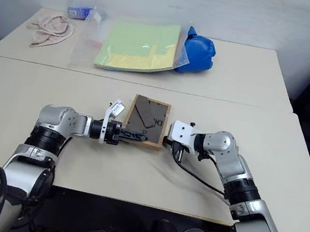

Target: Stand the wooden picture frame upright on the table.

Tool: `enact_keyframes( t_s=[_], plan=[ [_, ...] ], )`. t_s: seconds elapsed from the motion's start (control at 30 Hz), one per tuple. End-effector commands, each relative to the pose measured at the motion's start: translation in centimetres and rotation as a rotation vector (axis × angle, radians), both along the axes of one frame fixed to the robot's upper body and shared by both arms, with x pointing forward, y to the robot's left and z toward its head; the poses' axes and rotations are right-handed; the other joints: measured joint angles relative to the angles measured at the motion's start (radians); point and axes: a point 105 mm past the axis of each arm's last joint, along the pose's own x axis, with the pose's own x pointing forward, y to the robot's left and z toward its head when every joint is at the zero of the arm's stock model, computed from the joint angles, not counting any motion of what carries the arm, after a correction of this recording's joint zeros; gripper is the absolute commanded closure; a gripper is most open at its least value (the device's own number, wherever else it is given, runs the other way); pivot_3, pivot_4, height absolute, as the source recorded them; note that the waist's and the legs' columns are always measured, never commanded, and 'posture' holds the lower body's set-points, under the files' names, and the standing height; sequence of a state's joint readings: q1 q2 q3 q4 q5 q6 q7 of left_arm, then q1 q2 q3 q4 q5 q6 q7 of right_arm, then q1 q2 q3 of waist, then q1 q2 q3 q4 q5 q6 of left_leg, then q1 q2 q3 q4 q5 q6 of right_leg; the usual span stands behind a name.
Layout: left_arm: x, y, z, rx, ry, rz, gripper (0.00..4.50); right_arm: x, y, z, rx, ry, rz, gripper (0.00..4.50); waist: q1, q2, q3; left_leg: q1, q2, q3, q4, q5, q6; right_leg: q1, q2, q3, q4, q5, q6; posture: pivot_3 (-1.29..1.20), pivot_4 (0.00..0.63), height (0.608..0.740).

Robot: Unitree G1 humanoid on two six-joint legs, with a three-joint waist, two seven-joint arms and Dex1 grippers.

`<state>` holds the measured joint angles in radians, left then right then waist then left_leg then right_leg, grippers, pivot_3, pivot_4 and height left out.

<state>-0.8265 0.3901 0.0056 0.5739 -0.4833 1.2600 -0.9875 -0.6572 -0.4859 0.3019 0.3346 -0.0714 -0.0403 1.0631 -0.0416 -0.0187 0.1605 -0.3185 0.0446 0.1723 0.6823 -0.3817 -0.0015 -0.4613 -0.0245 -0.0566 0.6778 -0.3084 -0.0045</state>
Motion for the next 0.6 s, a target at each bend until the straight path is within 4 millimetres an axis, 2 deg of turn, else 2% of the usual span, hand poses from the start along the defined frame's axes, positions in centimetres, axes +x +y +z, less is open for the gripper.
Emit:
enact_keyframes(
  t_s=[0.03, 0.13, 0.2, 0.27, 0.37, 0.43, 0.6],
  plan=[
    [0.1, 0.7, 0.6, -0.028, 0.020, 0.026, 3.01, -0.6, -0.8, 0.9, 0.026, -0.014, -0.005, 4.50, -0.004, 0.000, 0.000, 0.000, 0.000, 0.000, 0.000, 0.000, 0.000, 0.000, 0.000, 0.000, 0.000, 0.000, 0.000, 0.00, 0.150, 0.740],
    [-0.7, 1.3, 1.9, -0.057, -0.013, -0.006, 3.12, -1.3, -1.8, 1.4, 0.043, -0.012, -0.019, 4.50, -0.014, -0.001, 0.001, 0.000, 0.000, 0.000, 0.000, 0.000, 0.000, 0.000, 0.000, 0.000, 0.001, 0.000, 0.000, 0.00, 0.150, 0.740],
    [-1.3, 1.6, 3.2, -0.082, -0.058, -0.021, 3.12, -1.6, -2.3, 3.4, 0.133, 0.026, -0.049, 4.50, -0.017, -0.001, 0.003, 0.000, 0.000, 0.000, 0.000, 0.000, -0.001, -0.001, 0.000, 0.000, 0.001, 0.000, 0.000, 0.00, 0.150, 0.740],
    [-2.0, 1.6, 4.3, -0.099, -0.105, -0.046, 3.12, -1.9, -2.0, 5.9, 0.263, 0.093, -0.071, 4.15, -0.020, -0.001, 0.003, -0.001, 0.000, 0.000, 0.000, 0.000, -0.002, -0.002, 0.000, 0.001, 0.002, 0.000, 0.000, 0.00, 0.150, 0.740],
    [-2.8, 1.4, 5.1, -0.081, -0.182, -0.072, 3.12, -2.8, -0.4, 9.7, 0.442, 0.207, -0.029, 3.22, -0.017, -0.001, 0.004, -0.001, 0.001, -0.001, 0.001, 0.001, -0.002, -0.002, 0.000, 0.001, 0.003, 0.000, 0.000, 0.00, 0.150, 0.740],
    [-3.1, 1.1, 5.6, -0.068, -0.231, -0.087, 3.12, -2.9, 0.9, 11.5, 0.513, 0.265, -0.015, 2.52, -0.018, -0.001, 0.004, -0.001, 0.001, -0.001, 0.001, 0.001, -0.002, -0.002, 0.000, 0.001, 0.003, 0.000, 0.000, 0.00, 0.150, 0.740],
    [-3.8, 0.3, 6.3, -0.047, -0.320, -0.128, 3.12, -2.3, 3.7, 12.6, 0.559, 0.367, -0.012, 0.87, -0.012, -0.001, 0.004, -0.002, 0.000, -0.002, 0.001, 0.001, -0.002, -0.002, 0.000, 0.000, 0.002, 0.000, -0.001, 0.00, 0.150, 0.740]
  ],
)
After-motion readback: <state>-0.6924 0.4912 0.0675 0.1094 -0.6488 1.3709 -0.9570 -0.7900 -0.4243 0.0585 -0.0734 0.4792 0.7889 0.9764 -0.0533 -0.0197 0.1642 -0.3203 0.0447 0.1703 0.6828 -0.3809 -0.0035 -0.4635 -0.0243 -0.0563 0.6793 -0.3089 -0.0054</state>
